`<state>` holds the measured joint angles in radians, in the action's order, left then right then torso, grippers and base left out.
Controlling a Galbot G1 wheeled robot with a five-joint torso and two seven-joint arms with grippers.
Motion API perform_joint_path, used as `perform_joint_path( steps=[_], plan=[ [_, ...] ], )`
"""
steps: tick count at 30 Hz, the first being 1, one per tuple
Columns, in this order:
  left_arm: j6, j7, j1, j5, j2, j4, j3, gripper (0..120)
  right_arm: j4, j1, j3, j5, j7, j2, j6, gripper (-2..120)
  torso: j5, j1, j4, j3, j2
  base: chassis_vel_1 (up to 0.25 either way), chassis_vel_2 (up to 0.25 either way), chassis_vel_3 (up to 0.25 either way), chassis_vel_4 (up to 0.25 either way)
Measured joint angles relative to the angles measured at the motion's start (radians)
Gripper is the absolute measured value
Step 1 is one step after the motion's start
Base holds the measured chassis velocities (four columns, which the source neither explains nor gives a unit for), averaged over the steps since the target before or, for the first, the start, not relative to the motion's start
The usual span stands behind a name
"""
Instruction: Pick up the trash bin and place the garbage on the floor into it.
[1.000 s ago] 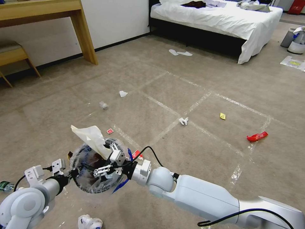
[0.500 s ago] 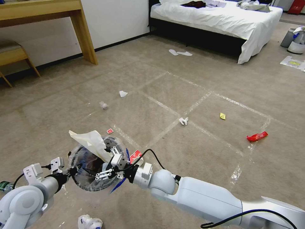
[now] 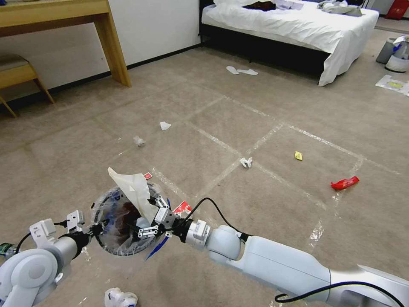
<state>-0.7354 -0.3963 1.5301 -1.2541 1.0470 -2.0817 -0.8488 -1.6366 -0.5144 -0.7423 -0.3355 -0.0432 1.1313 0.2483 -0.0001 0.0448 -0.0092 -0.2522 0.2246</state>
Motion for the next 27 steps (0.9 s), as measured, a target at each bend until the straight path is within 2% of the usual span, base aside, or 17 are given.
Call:
perform_joint_path(
  steps=[5, 15, 19, 27],
  plan=[
    [0.000, 0.001, 0.003, 0.004, 0.004, -0.001, 0.000, 0, 0.008, 0.007, 0.020, 0.074, -0.016, 0.010, -0.011, 96, 0.0000, 0.000, 0.0000, 0.000, 0.000, 0.000, 0.000, 0.000, 0.000],
    [0.000, 0.002, -0.003, 0.006, 0.005, 0.004, 0.002, 0, 0.004, 0.018, 0.041, 0.118, -0.017, 0.022, -0.022, 99, 0.0000, 0.000, 0.0000, 0.000, 0.000, 0.000, 0.000, 0.000, 0.000],
    [0.000, 0.002, -0.004, 0.006, 0.005, 0.006, 0.002, 0, -0.008, 0.022, 0.041, 0.113, -0.017, 0.023, -0.025, 100, 0.0000, 0.000, 0.0000, 0.000, 0.000, 0.000, 0.000, 0.000, 0.000],
    [0.000, 0.003, -0.004, 0.007, 0.004, 0.010, 0.001, 0, -0.046, 0.037, 0.034, 0.030, -0.008, 0.029, -0.044, 100, -0.0001, 0.000, 0.0000, 0.000, 0.000, 0.000, 0.000, 0.000, 0.000]
  ],
)
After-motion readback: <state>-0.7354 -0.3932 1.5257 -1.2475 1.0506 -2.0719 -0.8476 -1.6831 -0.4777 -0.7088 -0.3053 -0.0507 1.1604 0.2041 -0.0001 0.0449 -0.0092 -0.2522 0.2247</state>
